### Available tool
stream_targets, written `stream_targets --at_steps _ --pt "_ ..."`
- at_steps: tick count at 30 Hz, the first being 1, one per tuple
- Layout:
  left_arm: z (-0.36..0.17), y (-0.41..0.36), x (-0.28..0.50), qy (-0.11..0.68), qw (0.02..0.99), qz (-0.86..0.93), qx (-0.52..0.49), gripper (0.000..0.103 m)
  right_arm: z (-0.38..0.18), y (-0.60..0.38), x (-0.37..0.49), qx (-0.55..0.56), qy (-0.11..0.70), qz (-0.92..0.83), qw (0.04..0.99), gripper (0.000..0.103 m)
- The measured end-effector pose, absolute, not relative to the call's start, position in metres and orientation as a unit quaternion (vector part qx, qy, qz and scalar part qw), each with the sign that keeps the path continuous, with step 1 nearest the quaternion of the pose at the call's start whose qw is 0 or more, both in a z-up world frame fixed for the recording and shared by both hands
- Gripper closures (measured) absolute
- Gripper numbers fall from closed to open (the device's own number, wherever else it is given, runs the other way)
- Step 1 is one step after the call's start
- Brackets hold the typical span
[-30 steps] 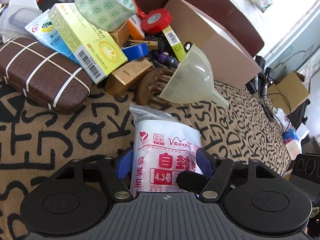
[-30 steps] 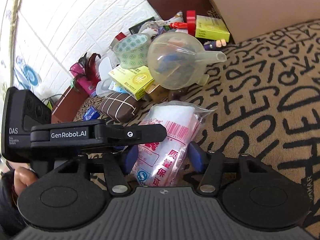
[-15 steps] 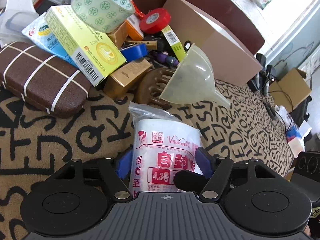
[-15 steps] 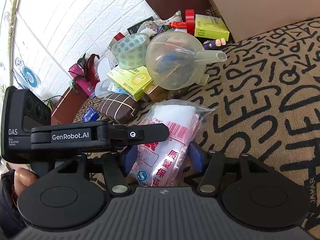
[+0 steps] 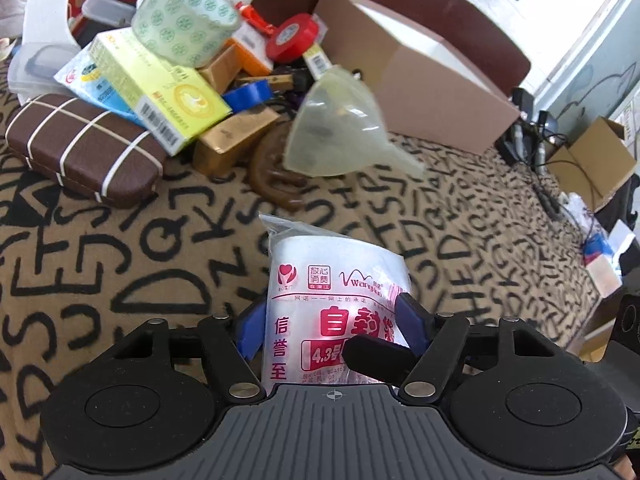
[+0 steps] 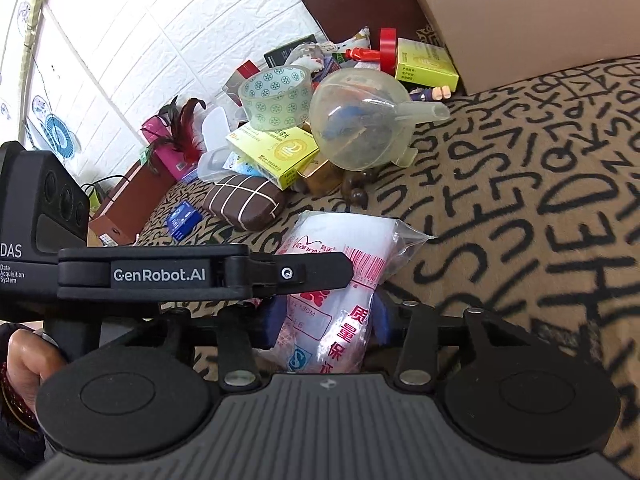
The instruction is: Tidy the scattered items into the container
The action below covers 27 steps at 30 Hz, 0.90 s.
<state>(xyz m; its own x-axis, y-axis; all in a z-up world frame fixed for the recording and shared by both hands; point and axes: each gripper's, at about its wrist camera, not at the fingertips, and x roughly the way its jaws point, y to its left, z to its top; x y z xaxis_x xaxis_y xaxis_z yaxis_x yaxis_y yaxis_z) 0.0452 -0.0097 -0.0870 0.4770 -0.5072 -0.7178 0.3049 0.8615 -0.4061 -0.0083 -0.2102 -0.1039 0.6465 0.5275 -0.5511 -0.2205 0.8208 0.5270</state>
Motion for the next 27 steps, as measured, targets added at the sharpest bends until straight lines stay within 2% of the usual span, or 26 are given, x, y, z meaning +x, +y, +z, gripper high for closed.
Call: stream_targets --at_steps 12,18,20,22,27 --pt "-0.006 -0.059 0.066 0.358 0.882 -0.286 -0.111 0.032 -0.035 -0.257 -0.012 0.199 0.263 0.199 0.923 0.056" --pt "0.050 -0.094 0.114 0.300 0.898 -0.300 -0.117 0.031 0.015 -0.288 0.030 0.175 0.209 0.192 0.943 0.056" --pt "0.067 -0.106 0.133 0.280 0.904 -0.300 -0.122 0.029 0.034 -0.298 0.049 0.166 0.192 0.191 0.948 0.057" --pt "0.082 -0.119 0.156 0.270 0.905 -0.299 -0.134 0.022 0.052 -0.307 0.071 0.154 0.178 0.192 0.953 0.057" --pt "0.097 -0.146 0.218 0.270 0.902 -0.302 -0.149 0.025 0.085 -0.334 0.136 0.148 0.173 0.189 0.955 0.057"
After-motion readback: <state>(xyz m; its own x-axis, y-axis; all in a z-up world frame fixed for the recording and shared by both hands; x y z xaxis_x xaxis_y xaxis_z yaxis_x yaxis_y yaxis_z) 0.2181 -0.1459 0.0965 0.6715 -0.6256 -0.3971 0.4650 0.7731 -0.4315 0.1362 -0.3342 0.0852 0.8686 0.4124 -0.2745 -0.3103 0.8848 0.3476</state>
